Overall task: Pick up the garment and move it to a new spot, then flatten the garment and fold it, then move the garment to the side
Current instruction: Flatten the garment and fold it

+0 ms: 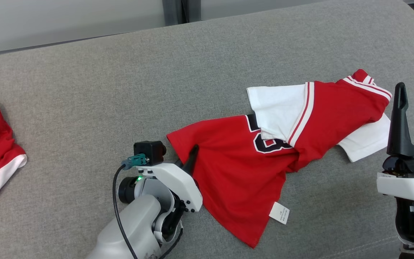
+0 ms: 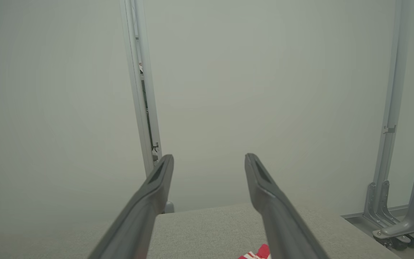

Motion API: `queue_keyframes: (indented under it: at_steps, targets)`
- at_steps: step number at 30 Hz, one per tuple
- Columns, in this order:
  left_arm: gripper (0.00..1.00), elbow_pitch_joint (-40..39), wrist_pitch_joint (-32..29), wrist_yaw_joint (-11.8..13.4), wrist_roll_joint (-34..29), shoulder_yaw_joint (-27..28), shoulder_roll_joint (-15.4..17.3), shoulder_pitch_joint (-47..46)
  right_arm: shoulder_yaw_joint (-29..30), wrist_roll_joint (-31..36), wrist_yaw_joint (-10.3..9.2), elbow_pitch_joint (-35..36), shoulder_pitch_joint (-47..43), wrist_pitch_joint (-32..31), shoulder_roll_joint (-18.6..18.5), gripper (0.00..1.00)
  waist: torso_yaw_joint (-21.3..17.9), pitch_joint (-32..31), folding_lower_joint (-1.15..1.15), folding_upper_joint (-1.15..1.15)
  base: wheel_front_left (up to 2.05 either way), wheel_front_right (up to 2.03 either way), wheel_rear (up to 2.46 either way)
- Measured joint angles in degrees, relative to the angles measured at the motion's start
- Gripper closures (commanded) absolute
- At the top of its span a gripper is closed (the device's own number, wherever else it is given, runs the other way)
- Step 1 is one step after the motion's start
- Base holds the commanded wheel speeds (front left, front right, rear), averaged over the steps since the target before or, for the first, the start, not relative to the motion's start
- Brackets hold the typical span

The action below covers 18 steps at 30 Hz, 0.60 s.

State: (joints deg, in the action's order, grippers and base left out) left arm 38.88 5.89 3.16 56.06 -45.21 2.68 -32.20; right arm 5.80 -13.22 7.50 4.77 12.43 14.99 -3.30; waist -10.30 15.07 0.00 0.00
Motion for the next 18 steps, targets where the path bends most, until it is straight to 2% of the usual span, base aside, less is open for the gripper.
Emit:
queue_keyframes:
  at_steps: [2,6,18]
  targets:
    - [1.00,1.9,3.6,0.9,-1.1,0.4,0.0,-1.9,0.2,0.0,0.00,0.2,0.0,0.0,0.1,0.00,0.1,0.2,0.00,0.00,0.00,0.00,0.00]
    - [1.00,3.8,6.7,1.6,-3.9,0.8,0.8,-5.4,0.5,0.0,0.00,0.3,0.0,0.0,0.1,0.00,0.3,0.5,0.00,0.00,0.00,0.00,0.00]
    - [1.00,7.6,8.9,6.4,-11.3,3.4,5.2,-15.1,0.3,-0.1,0.00,0.3,0.5,0.0,0.4,0.00,0.0,1.5,0.00,0.00,0.00,0.00,0.00]
